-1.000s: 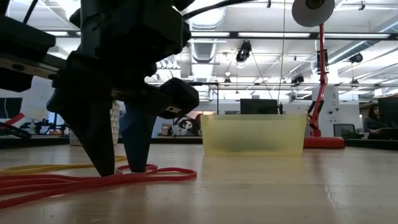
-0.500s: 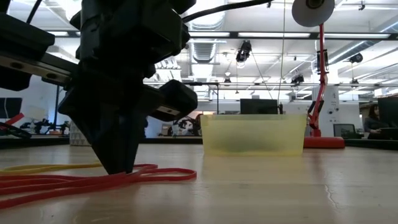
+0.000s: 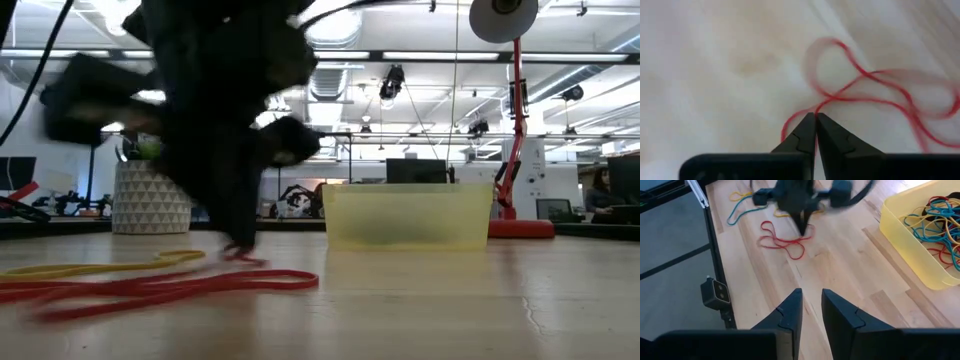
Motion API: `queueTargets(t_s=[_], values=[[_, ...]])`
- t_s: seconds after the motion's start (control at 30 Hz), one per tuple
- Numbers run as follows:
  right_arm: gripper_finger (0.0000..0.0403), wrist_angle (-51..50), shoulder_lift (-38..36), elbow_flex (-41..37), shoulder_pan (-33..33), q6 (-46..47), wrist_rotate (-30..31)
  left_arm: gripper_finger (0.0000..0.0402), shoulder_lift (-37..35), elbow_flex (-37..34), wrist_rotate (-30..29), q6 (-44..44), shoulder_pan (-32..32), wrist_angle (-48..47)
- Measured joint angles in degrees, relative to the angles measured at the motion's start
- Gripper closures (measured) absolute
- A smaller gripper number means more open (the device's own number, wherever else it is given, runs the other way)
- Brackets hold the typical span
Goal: Pick and place rubber bands into bin
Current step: Put the top red rubber band into the bin
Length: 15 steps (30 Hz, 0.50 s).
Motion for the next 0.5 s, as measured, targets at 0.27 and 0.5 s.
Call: queueTargets(t_s=[0.27,0.5], values=[[0.0344,-0.01,0.0,0.0,0.0,-0.94,0.0,0.0401,-6.48,0.26,-2.94,-0.45,0.15,0.44],[0.0344,-0.37,0.01,-0.02,0.0,-1.37,0.0,0.0401,-11.38,0.35,-6.32,-1.5,0.48,1.73]])
